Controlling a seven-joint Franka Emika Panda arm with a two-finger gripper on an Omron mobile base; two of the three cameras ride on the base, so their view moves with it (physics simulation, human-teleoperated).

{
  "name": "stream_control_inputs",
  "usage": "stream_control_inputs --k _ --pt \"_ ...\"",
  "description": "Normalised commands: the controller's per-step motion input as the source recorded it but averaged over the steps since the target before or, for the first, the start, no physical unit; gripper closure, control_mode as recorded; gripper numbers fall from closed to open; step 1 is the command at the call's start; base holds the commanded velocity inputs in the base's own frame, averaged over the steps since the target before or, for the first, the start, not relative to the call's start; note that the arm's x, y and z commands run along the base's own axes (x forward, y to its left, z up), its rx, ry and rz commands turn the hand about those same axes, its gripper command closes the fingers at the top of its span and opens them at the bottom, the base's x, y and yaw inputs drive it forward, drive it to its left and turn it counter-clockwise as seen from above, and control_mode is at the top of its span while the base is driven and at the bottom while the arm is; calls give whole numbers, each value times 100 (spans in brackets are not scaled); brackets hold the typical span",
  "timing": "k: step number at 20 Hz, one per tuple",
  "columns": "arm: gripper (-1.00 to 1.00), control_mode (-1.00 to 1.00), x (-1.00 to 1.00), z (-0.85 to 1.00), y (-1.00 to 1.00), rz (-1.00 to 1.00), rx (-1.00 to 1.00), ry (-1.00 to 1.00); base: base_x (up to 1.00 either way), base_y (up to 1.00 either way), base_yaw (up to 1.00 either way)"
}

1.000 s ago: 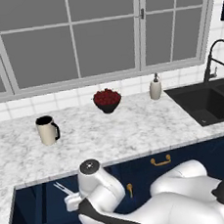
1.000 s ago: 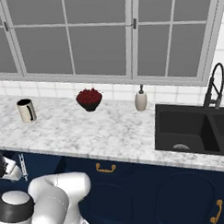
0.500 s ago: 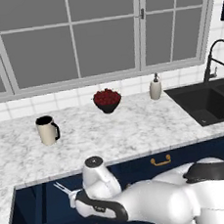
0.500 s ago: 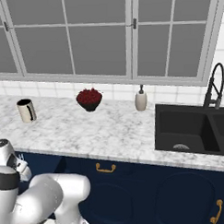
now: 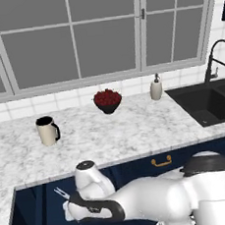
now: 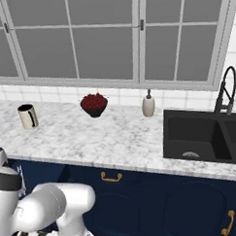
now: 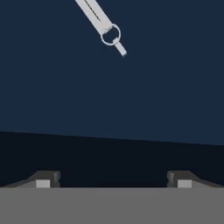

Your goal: Pick the tongs from the drawer and place it on the counter.

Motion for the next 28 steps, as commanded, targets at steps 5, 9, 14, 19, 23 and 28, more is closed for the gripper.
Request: stream_control_inputs --k 5,9,14,19,23,28 --pt "-100 -100 -86 0 15 -1 -1 16 0 0 0" --pt "-100 -100 -24 0 9 0 -5 3 0 0 0" --pt "-100 -100 17 40 0 0 -17 0 0 0 0" --pt "-100 -100 63 46 -2 5 -14 0 0 0 0" --pt "-100 -100 87 -11 -19 13 0 -8 0 0 0" --pt "-100 -100 78 -23 -3 34 -1 -25 0 0 0"
